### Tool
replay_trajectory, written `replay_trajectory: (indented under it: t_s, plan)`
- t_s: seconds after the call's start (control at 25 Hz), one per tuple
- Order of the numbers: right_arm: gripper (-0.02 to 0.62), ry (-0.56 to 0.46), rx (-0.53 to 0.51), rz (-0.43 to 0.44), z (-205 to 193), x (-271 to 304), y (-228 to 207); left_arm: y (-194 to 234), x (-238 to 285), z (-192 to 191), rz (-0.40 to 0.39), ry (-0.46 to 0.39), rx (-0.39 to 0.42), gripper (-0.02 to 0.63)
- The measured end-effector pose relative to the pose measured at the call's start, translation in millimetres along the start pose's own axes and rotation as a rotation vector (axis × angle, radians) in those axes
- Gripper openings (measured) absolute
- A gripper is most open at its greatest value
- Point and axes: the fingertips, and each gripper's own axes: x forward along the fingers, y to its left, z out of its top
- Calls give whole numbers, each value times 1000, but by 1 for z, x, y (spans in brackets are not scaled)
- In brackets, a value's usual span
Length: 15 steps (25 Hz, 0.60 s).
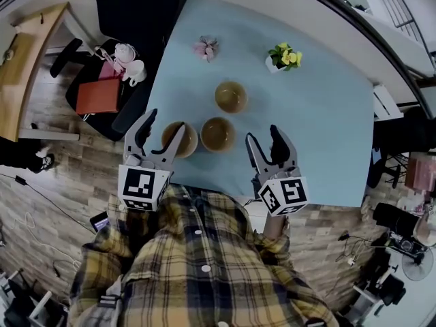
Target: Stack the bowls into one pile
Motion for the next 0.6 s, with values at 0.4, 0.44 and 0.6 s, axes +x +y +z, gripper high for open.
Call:
replay_trajectory:
  t_s: [0.4,0.44,0.6]
  plan:
    - [250,22,7,21,-8,6,4,-5,5,-11,-28,35,1,255]
    - [250,24,9,25,-8,6,5,-3,5,-15,-25,44,2,253]
    - [250,39,15,37,-13,9,6,-1,8,-30,-24,91,4,235]
